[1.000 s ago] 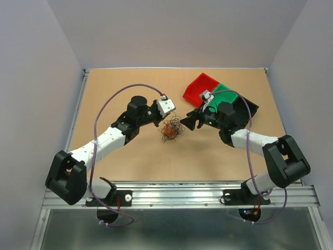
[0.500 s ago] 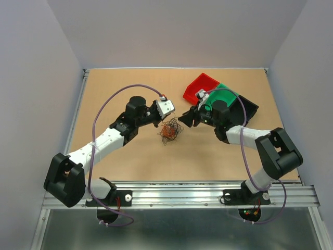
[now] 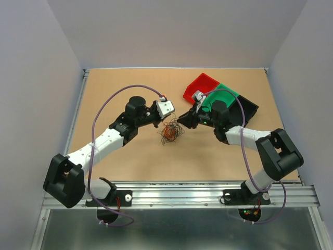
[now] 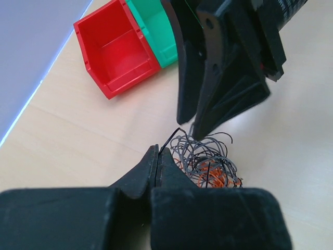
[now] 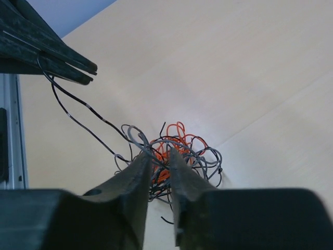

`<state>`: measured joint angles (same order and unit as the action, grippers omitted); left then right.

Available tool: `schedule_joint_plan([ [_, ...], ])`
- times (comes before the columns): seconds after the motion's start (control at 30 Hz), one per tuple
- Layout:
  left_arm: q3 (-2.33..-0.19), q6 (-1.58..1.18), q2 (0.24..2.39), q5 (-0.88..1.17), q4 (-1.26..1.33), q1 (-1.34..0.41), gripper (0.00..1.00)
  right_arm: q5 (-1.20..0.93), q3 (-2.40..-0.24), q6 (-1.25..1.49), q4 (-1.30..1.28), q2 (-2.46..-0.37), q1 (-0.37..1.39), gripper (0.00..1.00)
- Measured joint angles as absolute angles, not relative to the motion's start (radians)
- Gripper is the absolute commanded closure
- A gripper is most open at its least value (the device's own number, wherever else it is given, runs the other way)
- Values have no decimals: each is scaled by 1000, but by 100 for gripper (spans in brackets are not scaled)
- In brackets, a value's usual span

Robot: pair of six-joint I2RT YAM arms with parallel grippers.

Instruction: Untangle the cables

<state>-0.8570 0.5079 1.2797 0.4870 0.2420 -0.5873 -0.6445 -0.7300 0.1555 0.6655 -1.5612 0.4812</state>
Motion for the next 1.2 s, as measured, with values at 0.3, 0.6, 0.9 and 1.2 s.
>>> schedule_joint_plan([
  [0.3, -848, 477, 1268, 404, 273, -583, 100, -536, -730, 182, 659, -1562, 493, 99],
  [0.6, -759, 207, 1166, 147, 448, -292, 100, 52, -610, 336, 659, -1288, 495, 100],
  [0.9, -742, -80, 1078, 45, 570, -19, 100, 503, -422, 402, 555, -836, 495, 99],
  [1.2, -726, -164, 1078, 41, 585, 36, 100, 666, -365, 396, 312, -279, 496, 99],
])
